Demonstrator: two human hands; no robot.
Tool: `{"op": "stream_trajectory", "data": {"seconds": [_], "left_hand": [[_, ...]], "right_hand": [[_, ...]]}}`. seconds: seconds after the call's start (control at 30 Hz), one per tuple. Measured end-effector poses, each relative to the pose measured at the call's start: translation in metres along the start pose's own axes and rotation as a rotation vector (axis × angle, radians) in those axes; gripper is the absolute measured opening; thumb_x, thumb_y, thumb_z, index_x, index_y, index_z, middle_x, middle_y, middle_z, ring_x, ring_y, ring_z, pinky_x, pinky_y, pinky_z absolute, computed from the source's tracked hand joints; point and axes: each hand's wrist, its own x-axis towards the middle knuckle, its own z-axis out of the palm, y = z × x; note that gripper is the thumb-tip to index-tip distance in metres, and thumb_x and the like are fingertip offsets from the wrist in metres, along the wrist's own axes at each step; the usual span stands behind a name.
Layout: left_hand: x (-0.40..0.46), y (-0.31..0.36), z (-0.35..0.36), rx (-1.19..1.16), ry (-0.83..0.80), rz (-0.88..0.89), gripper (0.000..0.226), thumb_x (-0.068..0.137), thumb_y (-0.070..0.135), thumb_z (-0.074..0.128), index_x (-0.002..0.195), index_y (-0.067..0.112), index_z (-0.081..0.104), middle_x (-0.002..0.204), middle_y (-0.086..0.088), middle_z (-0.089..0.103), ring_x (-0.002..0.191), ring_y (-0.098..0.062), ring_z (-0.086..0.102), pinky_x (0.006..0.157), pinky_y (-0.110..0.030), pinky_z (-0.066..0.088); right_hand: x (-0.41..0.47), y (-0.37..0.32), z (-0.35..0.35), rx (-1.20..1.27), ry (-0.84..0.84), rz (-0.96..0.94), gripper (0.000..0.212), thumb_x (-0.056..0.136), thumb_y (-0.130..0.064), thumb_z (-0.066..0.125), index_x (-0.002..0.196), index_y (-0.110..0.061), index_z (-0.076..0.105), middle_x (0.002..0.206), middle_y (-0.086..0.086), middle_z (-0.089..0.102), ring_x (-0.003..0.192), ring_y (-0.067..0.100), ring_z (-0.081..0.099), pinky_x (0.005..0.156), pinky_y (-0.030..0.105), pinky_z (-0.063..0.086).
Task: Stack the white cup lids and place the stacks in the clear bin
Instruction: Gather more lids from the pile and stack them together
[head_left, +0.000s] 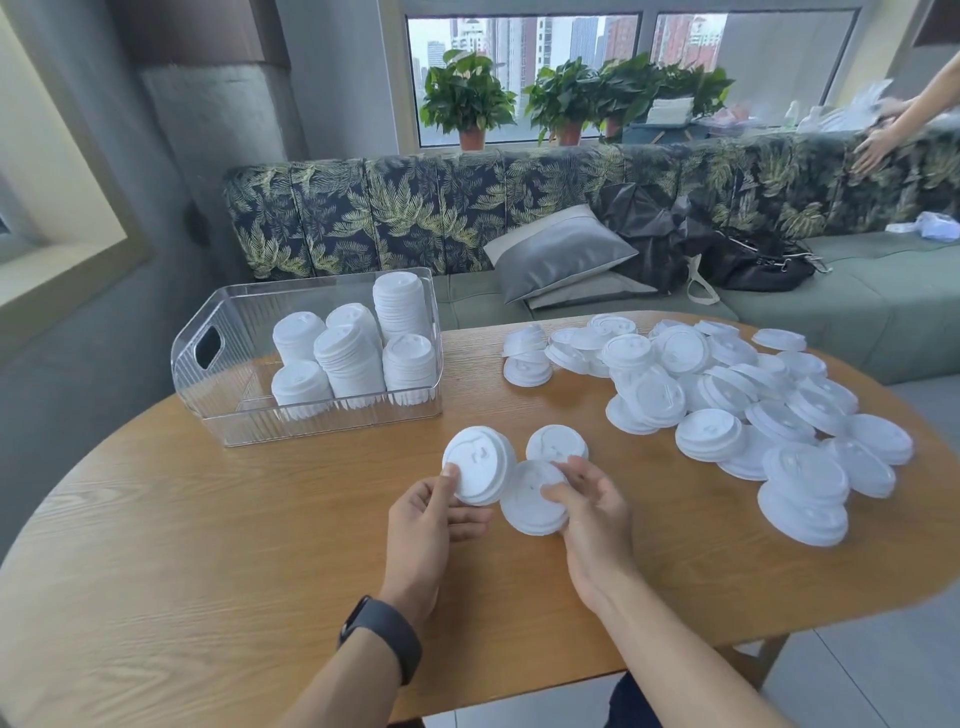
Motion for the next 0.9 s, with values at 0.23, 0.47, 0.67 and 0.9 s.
{"op": "stream_trajectory", "data": {"seconds": [0.23, 0.47, 0.67, 0.9], "left_hand": [[0.001, -0.002, 0.001, 0.016, -0.008, 0.018, 0.041, 0.104, 0.042, 0.056, 0.104, 0.002, 0.063, 0.086, -0.019, 0.078, 0.081, -0.033, 0.077, 0.077, -0.040, 0.059], [0.001, -0.006, 0.002, 0.041, -0.003, 0.077, 0.037, 0.101, 0.039, 0.062, 0.110, 0.004, 0.070, 0.094, -0.011, 0.079, 0.090, -0.024, 0.077, 0.080, -0.038, 0.064], [0.001, -0.006, 0.004, 0.106, -0.019, 0.115, 0.033, 0.102, 0.038, 0.061, 0.107, 0.007, 0.072, 0.091, -0.014, 0.078, 0.081, -0.019, 0.074, 0.075, -0.032, 0.063], [0.003, -0.009, 0.003, 0.096, -0.024, 0.109, 0.034, 0.102, 0.039, 0.060, 0.106, 0.007, 0.071, 0.082, -0.010, 0.076, 0.072, -0.020, 0.071, 0.067, -0.034, 0.061]], "right_hand": [[0.006, -0.008, 0.001, 0.209, -0.129, 0.246, 0.043, 0.085, 0.014, 0.058, 0.123, -0.003, 0.067, 0.118, 0.020, 0.073, 0.102, 0.029, 0.069, 0.091, 0.040, 0.055], [0.008, -0.011, -0.004, 0.325, -0.281, 0.287, 0.042, 0.092, 0.000, 0.055, 0.133, -0.002, 0.063, 0.136, 0.019, 0.066, 0.122, 0.027, 0.063, 0.107, 0.037, 0.049], [0.004, -0.011, -0.001, 0.236, -0.387, 0.239, 0.043, 0.094, -0.008, 0.064, 0.137, -0.007, 0.062, 0.136, 0.012, 0.068, 0.130, 0.024, 0.062, 0.115, 0.037, 0.042], [0.000, -0.015, 0.005, 0.190, -0.340, 0.282, 0.042, 0.098, -0.037, 0.059, 0.132, -0.014, 0.067, 0.127, 0.009, 0.073, 0.119, 0.019, 0.068, 0.104, 0.033, 0.048]]}}
